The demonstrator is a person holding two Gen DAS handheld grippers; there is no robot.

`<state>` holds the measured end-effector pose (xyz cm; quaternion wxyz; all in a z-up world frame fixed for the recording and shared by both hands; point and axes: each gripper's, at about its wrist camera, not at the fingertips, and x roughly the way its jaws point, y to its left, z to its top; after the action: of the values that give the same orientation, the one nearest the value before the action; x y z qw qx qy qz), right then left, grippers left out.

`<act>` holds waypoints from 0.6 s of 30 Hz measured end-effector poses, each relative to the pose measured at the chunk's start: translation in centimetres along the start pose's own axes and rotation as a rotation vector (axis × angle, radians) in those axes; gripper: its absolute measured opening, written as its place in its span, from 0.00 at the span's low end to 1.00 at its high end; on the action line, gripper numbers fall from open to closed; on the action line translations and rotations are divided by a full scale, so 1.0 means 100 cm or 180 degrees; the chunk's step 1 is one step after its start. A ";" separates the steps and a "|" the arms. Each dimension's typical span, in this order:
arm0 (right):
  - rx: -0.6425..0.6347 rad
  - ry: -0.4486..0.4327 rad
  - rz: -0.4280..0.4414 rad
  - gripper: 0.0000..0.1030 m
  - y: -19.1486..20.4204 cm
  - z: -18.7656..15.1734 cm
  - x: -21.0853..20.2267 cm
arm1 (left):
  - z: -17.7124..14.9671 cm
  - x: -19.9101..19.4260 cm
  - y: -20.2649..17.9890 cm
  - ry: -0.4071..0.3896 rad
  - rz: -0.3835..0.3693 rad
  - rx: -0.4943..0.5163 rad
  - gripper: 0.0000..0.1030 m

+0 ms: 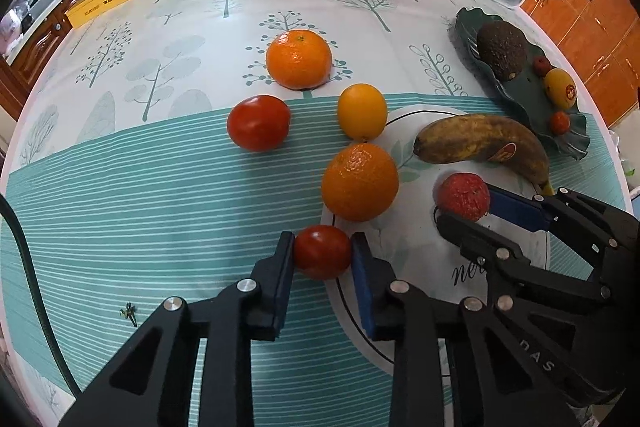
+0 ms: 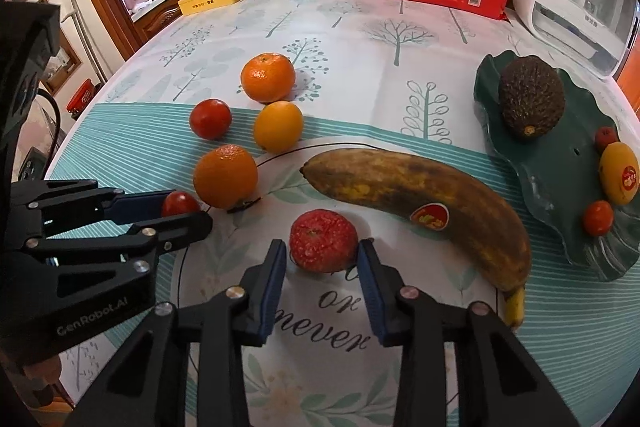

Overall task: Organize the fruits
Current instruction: 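Grasp a cherry tomato with the left tool while the right tool grasps a lychee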

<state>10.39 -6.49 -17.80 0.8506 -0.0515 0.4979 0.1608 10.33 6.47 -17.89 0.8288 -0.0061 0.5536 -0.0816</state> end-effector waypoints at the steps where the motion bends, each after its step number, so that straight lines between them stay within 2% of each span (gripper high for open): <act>1: 0.0004 -0.0003 0.0009 0.33 0.000 0.000 0.000 | -0.001 0.000 0.000 -0.0003 -0.0001 -0.0007 0.25; 18: 0.0064 -0.0055 0.0076 0.32 -0.002 -0.002 -0.013 | -0.006 -0.016 0.001 -0.0021 0.0000 -0.0077 0.25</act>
<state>9.66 -7.08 -16.79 0.8534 -0.0357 0.4927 0.1664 9.18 6.85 -16.66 0.8305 -0.0163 0.5518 -0.0749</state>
